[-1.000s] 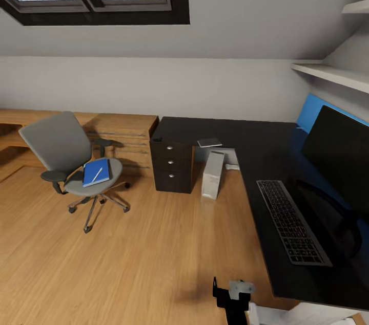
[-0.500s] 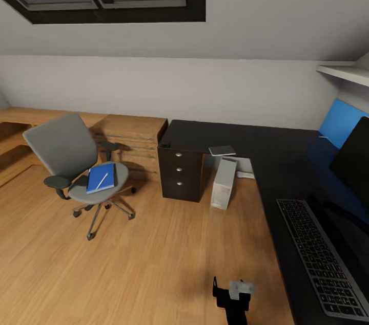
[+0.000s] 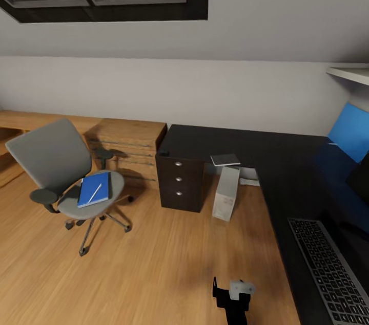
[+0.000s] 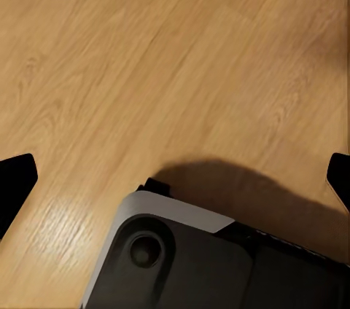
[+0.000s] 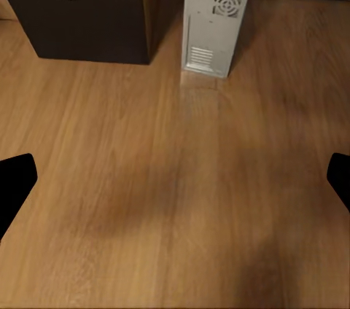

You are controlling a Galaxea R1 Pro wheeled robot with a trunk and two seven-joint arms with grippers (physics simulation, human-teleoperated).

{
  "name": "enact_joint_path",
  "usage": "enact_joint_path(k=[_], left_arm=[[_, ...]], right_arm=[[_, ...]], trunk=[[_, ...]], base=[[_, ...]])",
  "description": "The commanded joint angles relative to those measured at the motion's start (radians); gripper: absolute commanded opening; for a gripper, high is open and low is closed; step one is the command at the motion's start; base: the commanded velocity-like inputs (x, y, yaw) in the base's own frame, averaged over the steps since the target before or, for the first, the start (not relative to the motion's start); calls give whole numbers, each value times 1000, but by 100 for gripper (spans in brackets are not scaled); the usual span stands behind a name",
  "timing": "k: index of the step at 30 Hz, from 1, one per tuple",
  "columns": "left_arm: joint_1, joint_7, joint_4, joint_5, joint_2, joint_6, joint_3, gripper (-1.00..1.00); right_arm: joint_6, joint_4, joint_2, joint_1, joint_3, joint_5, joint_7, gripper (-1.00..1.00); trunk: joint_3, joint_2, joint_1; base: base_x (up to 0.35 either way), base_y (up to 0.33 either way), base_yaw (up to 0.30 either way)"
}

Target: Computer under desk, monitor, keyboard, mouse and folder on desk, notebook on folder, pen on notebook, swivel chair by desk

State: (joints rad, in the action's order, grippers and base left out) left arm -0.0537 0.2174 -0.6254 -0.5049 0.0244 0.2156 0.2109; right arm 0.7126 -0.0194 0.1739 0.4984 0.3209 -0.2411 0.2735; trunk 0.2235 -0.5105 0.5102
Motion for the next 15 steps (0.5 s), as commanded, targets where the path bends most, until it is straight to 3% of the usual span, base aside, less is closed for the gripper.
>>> enact_joint_path(k=[1, 7, 15], left_arm=[[0, 8, -2, -9, 2, 4, 8, 100], [0, 8, -2, -9, 2, 4, 8, 100], [0, 8, -2, -10, 3, 4, 8, 100]], right_arm=[[3, -2, 1, 1, 9, -6, 4, 100], [7, -2, 1, 0, 10, -9, 3, 100], [16, -2, 1, 0, 11, -12, 3, 100]], trunk=[[1, -1, 1], [-1, -1, 1], [-12, -1, 1]], base=[[338, 0, 0], [338, 12, 0], [315, 171, 0]])
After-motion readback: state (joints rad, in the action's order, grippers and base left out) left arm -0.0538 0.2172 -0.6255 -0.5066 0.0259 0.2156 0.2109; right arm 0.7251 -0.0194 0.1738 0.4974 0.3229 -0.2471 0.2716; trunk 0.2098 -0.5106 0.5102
